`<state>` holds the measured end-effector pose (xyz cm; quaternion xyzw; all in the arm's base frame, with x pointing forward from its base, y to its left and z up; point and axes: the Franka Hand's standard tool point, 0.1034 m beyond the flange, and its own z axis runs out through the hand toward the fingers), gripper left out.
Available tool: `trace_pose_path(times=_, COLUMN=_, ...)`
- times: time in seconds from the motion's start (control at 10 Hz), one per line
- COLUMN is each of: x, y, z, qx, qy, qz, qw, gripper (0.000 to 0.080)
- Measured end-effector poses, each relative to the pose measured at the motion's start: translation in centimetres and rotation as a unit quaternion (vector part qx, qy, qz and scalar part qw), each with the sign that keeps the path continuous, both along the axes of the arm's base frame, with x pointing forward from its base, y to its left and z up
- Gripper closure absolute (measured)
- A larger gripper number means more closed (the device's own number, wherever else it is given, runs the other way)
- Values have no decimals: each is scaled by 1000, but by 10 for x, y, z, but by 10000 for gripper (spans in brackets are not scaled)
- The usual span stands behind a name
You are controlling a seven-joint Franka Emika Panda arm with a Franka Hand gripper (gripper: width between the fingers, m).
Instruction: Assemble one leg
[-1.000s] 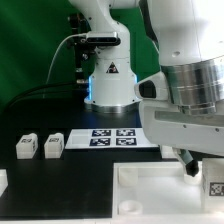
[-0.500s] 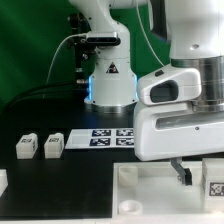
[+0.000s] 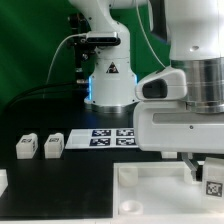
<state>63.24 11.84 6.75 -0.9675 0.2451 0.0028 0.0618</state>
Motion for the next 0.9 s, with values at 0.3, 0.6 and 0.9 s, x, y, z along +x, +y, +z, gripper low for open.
trace_pose_path(times=0.3, x=1, y=-1, z=0, qx=26, qy=58, qz=-331, qw=941, gripper=505)
trace_pose_path(times=0.6, x=3, y=-3, z=2, qx=50, qy=104, qz=-511, qw=852, gripper=505)
trace_pose_path(times=0.9, x=4, y=-2, z=1, qx=53, qy=122, qz=-622, qw=772, gripper=505)
